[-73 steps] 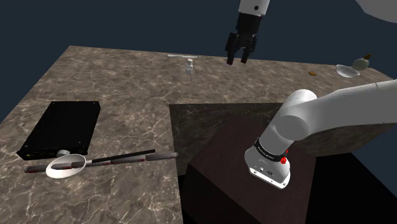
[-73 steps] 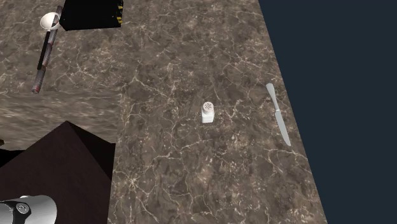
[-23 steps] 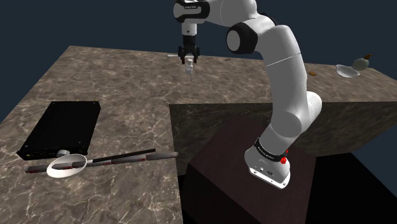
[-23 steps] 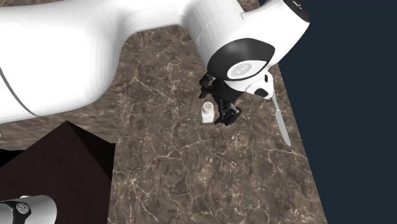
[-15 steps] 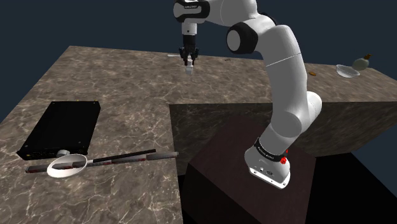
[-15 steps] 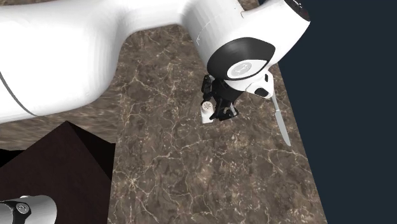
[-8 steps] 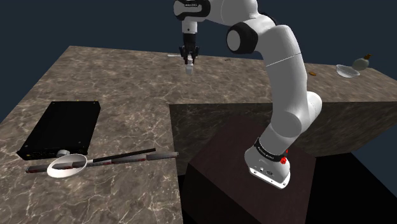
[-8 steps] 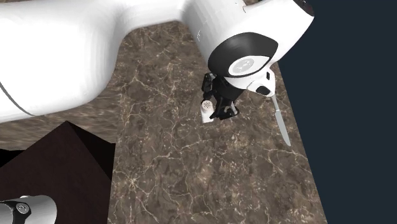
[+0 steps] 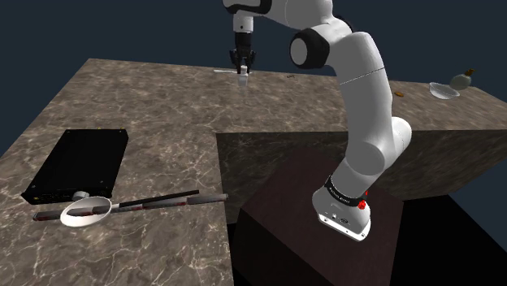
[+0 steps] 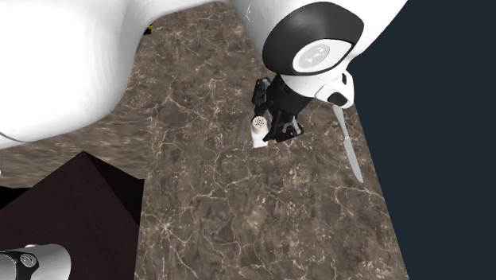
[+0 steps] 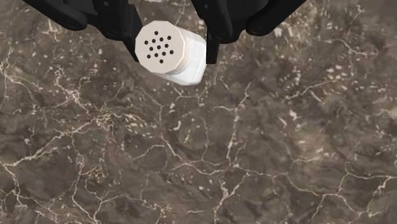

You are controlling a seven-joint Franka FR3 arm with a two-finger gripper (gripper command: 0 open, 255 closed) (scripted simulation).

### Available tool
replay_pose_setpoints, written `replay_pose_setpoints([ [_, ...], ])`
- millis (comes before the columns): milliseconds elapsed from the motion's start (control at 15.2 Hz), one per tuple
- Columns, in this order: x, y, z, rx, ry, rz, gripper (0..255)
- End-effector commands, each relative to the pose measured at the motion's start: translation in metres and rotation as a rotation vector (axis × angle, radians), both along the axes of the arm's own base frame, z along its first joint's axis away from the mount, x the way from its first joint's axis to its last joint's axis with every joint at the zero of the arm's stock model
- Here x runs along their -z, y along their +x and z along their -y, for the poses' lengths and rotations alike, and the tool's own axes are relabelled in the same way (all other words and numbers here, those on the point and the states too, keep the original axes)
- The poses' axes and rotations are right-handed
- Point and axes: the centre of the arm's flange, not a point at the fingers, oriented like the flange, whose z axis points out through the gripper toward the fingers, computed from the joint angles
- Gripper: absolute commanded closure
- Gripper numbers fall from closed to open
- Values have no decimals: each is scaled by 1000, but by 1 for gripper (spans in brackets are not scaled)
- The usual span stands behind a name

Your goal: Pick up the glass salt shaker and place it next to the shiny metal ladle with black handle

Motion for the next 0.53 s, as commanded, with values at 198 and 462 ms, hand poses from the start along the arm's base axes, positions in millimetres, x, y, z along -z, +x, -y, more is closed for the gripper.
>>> replay_pose_setpoints([
  [198,-26,0,0,0,0,0,255],
  [462,-48,0,0,0,0,0,255],
])
